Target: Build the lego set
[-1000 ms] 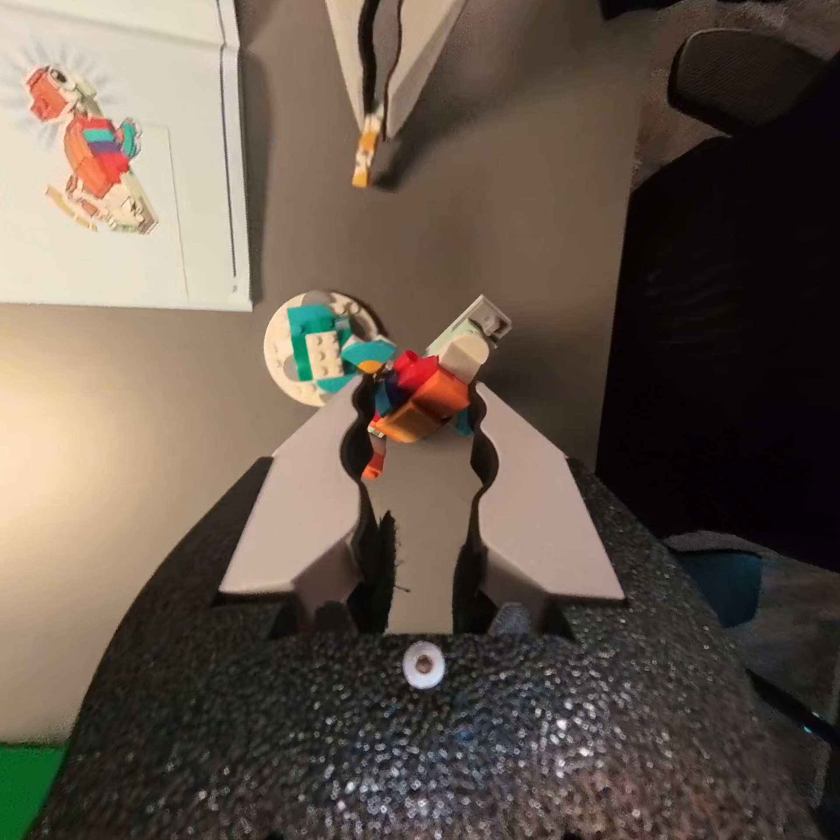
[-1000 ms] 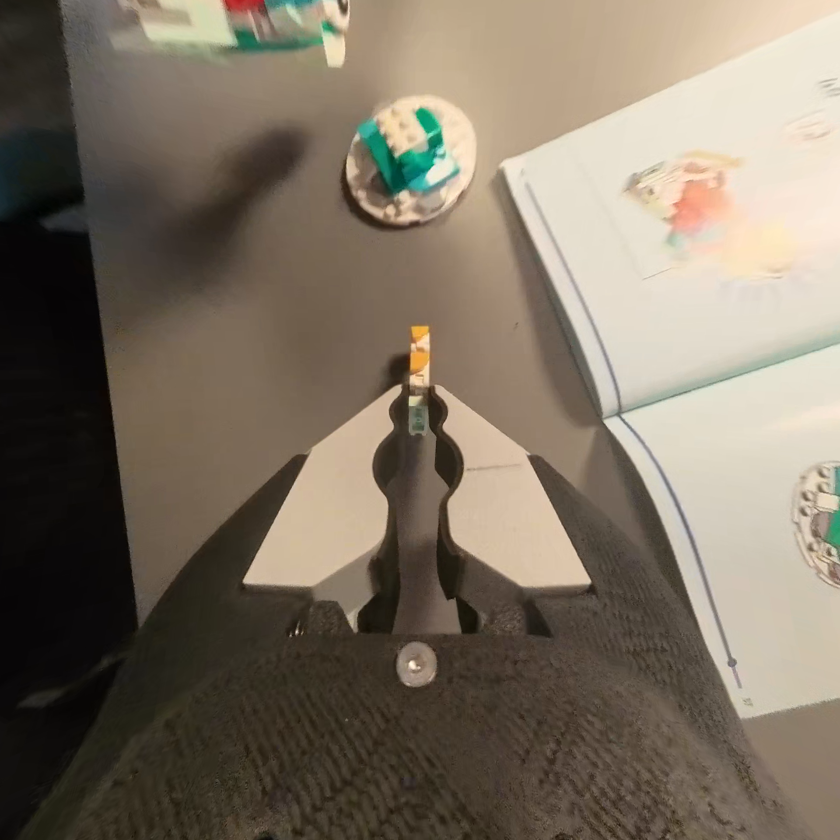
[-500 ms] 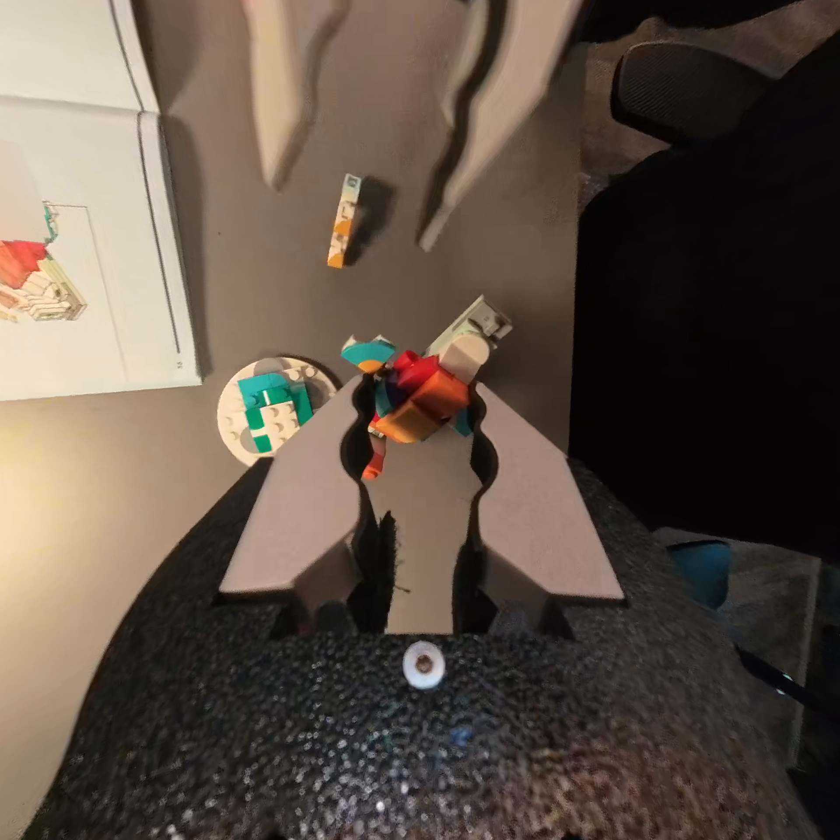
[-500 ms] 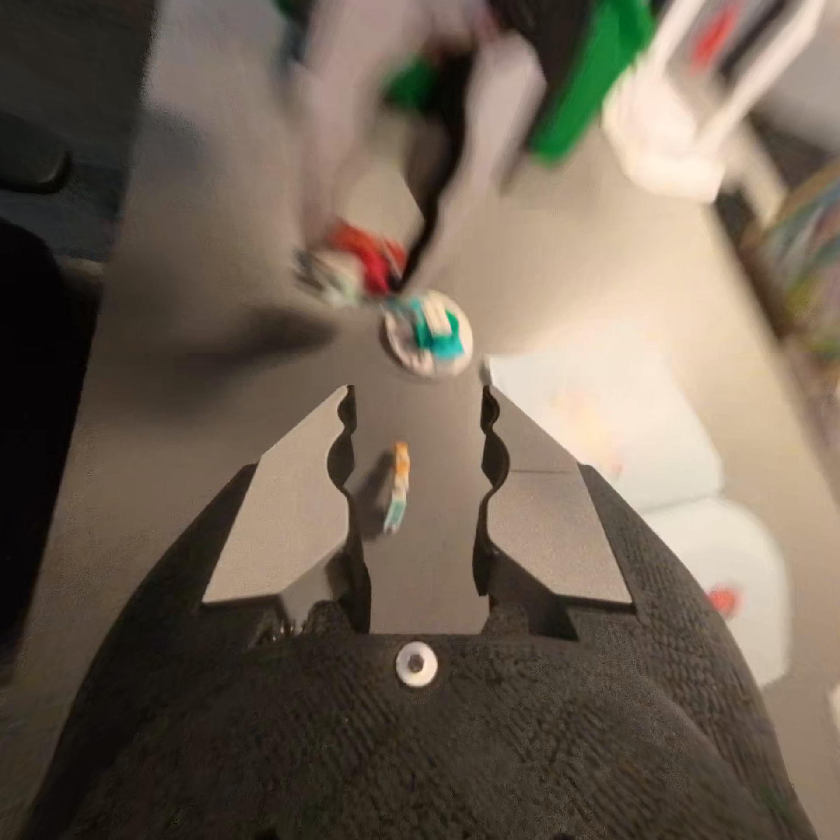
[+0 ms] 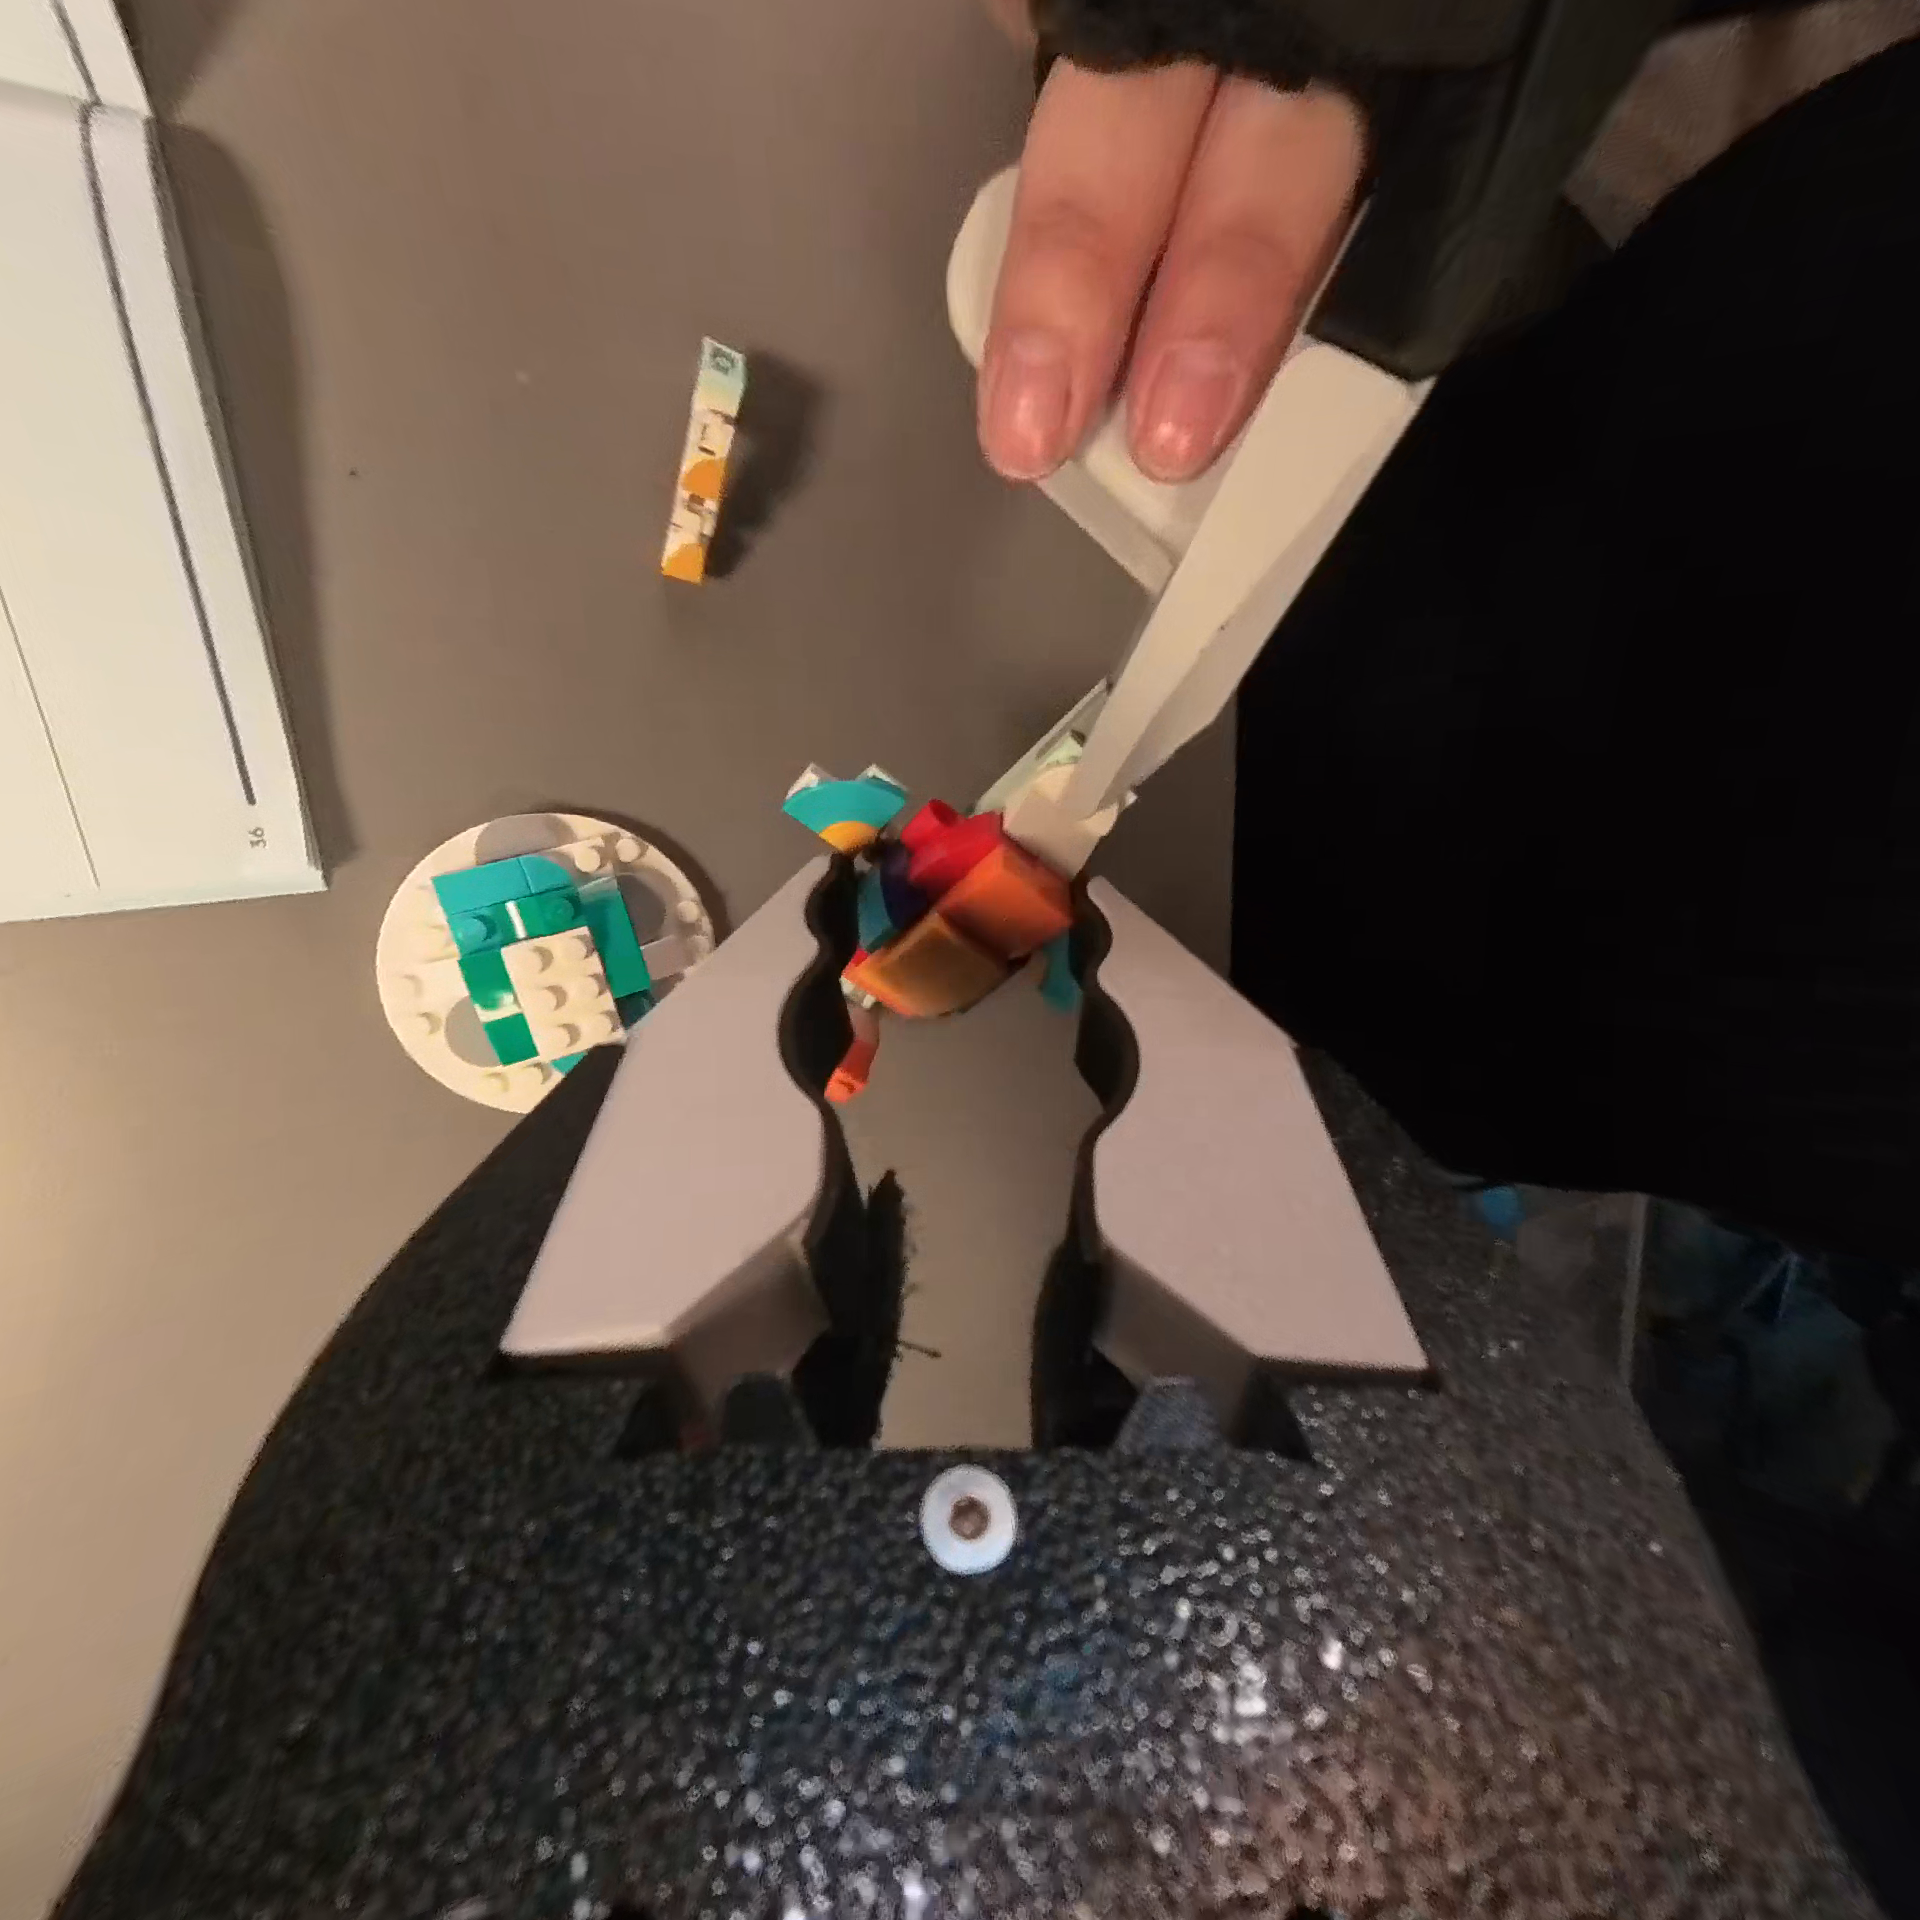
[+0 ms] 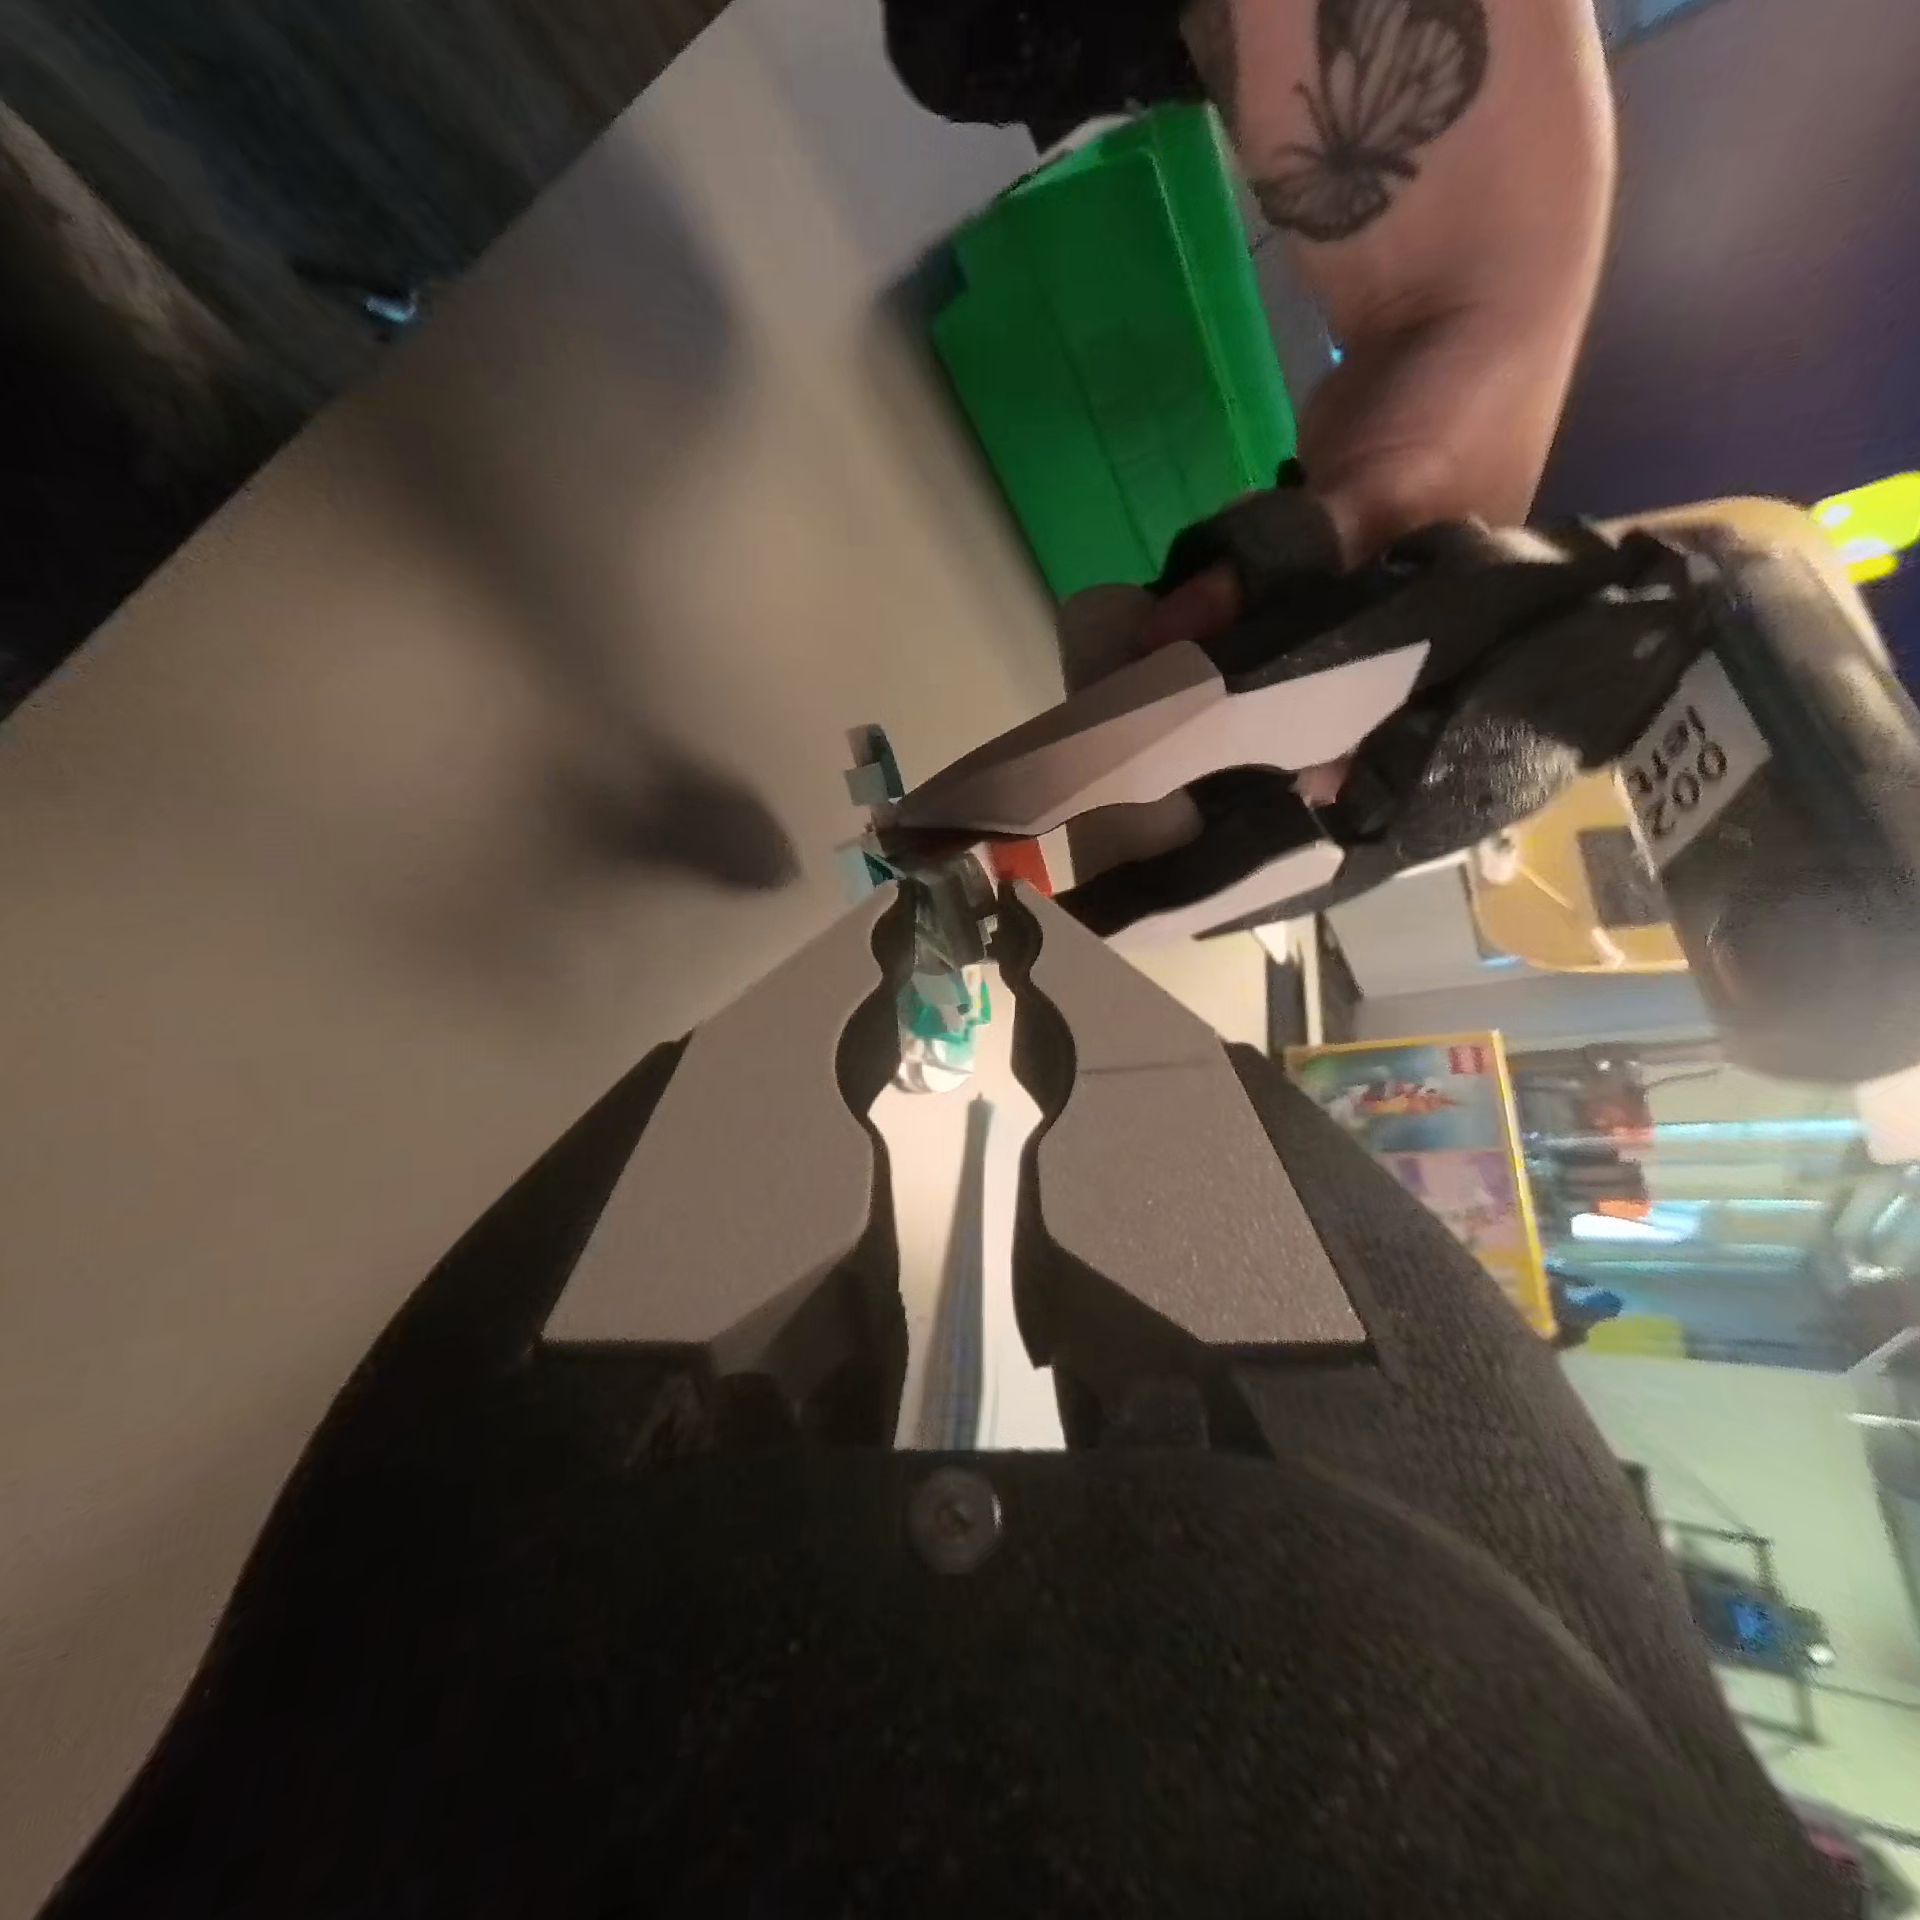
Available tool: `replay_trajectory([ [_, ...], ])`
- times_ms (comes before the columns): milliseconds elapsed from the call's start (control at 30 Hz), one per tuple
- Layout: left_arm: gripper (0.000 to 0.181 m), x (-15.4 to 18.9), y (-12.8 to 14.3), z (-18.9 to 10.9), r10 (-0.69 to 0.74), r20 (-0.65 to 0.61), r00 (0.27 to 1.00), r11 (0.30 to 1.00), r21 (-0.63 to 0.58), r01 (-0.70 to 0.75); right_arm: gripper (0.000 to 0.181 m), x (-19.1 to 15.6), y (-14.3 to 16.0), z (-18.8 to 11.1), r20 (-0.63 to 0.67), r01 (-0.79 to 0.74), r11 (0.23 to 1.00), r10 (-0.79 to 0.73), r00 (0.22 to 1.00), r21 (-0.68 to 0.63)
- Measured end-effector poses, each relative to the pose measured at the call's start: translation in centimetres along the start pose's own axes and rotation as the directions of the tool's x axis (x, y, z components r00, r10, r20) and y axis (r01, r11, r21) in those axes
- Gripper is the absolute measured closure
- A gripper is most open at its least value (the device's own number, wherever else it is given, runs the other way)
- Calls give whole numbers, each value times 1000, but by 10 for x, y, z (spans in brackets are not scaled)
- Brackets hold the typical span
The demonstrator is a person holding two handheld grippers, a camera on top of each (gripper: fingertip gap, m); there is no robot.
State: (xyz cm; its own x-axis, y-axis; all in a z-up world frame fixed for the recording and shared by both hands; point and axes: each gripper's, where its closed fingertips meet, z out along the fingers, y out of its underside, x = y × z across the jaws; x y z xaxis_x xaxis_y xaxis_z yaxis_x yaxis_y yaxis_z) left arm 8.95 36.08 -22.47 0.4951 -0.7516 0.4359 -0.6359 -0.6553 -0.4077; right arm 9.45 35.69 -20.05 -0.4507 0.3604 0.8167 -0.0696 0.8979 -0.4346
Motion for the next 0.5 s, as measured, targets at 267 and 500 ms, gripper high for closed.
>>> replay_trajectory([
  [267, 94, -18, -14, -5, 46, 373, 927, 968, 212, -134, 168, 0, 21, 0, -74, -286, 957, 288, 955, 40],
  [500, 110, -15, -38, 4, 166, 791, 589, 838, 201, -507, 169, -1, 27, -6, -79, -454, 883, 464, 882, 121],
])
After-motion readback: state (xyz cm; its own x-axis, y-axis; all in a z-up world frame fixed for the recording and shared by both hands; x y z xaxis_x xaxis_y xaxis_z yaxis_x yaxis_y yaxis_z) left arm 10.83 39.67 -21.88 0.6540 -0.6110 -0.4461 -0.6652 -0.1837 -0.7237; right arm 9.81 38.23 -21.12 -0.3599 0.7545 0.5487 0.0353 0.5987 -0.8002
